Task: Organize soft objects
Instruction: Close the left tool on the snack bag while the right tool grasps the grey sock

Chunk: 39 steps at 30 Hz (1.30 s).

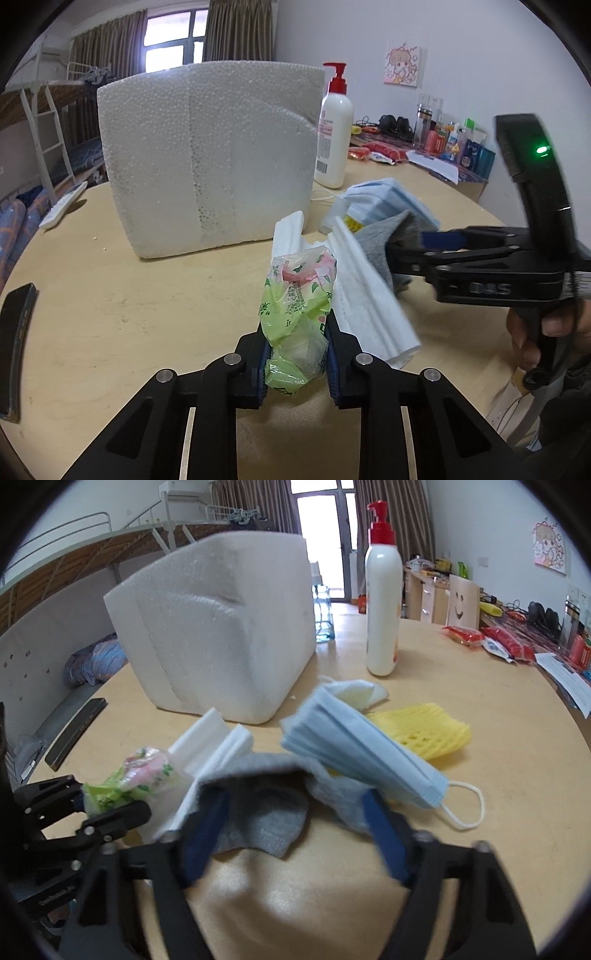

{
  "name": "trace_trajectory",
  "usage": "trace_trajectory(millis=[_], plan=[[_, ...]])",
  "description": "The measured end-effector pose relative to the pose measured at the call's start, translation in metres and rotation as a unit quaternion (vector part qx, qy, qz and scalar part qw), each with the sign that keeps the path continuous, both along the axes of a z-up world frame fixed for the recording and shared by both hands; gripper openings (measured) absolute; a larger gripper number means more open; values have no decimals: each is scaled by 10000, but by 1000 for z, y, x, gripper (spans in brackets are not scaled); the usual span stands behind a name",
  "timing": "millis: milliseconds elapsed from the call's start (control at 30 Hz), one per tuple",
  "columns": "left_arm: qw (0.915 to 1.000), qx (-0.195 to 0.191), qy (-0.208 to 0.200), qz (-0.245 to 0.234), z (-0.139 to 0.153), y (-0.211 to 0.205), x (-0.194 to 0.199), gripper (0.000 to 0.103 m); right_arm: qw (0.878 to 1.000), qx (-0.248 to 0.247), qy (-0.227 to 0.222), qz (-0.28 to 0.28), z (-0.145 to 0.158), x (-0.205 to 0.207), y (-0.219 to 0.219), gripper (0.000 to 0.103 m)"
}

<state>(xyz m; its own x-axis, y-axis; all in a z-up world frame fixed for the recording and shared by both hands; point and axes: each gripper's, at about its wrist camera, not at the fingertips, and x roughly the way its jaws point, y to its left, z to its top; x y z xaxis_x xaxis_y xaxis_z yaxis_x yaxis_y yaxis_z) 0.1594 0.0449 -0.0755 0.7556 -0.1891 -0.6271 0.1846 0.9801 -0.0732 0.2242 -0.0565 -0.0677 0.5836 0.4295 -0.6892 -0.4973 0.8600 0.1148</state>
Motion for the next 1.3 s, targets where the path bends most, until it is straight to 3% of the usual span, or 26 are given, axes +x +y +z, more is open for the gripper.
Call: trace_trajectory(millis=[133, 233, 333, 767, 933, 1100, 1233, 1300], plan=[[10000, -53, -67, 10, 3, 2, -5, 26, 9998, -186, 47, -14, -7, 3, 3, 46], [9999, -111, -122, 48, 6, 6, -8, 26, 9999, -158, 19, 20, -6, 1, 2, 24], [9997, -157, -181, 85, 8, 8, -11, 26, 10000, -73, 6, 51, -6, 0, -3, 18], [9976, -220, -650, -17, 32, 2, -30, 26, 9979, 454, -469, 62, 25, -33, -23, 16], [9992, -181, -361, 69, 18, 4, -26, 26, 9981, 452, -420, 26, 20, -35, -26, 16], [9995, -114, -217, 185, 8, 9, -28, 33, 9986, 423, -321, 33, 13, -38, -27, 16], [9991, 7, -282, 302, 6, 9, -32, 60, 9989, 404, -226, 36, 7, -37, -27, 16], [9988, 99, -296, 364, 4, 8, -34, 62, 9990, 405, -186, 21, 3, -37, -29, 16]])
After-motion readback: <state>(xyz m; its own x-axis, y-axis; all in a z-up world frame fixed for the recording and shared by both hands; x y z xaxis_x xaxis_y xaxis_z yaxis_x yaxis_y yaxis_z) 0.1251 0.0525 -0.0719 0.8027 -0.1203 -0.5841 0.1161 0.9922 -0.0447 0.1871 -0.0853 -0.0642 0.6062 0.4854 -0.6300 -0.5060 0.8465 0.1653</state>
